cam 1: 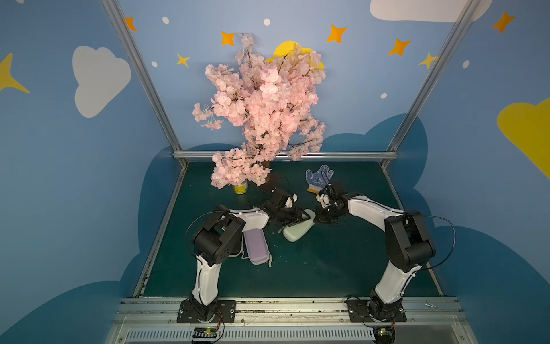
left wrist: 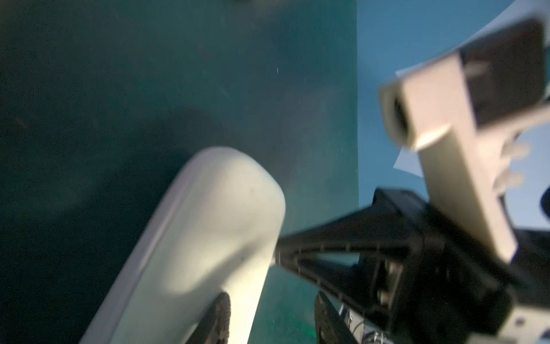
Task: Put umbrellas into zippered umbrella sleeves
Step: Zip the zipper on the umbrella sleeve, then adjust the umbrella sleeve at the center of the board.
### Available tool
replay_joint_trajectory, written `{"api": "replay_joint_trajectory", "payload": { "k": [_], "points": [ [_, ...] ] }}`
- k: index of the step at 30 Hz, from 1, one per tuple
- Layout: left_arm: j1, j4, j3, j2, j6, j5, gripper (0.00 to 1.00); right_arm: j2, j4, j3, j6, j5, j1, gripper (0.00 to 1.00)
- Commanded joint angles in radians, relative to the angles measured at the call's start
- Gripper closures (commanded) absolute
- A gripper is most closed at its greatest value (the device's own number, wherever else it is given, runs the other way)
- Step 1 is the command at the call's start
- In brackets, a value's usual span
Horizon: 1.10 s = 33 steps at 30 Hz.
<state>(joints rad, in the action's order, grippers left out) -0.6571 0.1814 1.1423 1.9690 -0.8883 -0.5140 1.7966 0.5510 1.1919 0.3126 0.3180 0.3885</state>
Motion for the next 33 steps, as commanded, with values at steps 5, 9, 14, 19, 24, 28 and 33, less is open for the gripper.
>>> {"api": "replay_joint_trajectory", "payload": {
  "k": [5,9,14,19,24,28,33],
  "points": [
    [0.011,-0.330,-0.002,-0.087,0.048,0.001,0.51,0.013,0.052,0.106,-0.097,-0.045,-0.021,1.00],
    [-0.006,-0.327,0.103,-0.040,0.059,-0.032,0.51,-0.016,0.046,0.050,-0.106,-0.047,-0.020,1.00],
    [-0.010,-0.287,0.141,0.019,0.031,-0.028,0.55,-0.070,0.045,-0.021,-0.143,-0.045,-0.028,1.00],
    [0.010,-0.360,0.214,0.100,0.082,0.023,0.60,-0.098,0.068,-0.079,-0.191,-0.044,-0.043,0.75],
    [0.013,-0.352,0.155,0.137,0.096,0.018,0.61,-0.088,0.084,-0.117,-0.181,-0.024,-0.020,0.71],
    [0.034,-0.367,0.078,0.107,0.124,0.036,0.62,-0.082,0.053,-0.134,-0.180,-0.034,0.017,0.66],
    [0.060,-0.375,0.046,0.075,0.153,0.022,0.61,-0.041,0.045,-0.114,-0.175,-0.048,0.091,0.65]
  ]
}}
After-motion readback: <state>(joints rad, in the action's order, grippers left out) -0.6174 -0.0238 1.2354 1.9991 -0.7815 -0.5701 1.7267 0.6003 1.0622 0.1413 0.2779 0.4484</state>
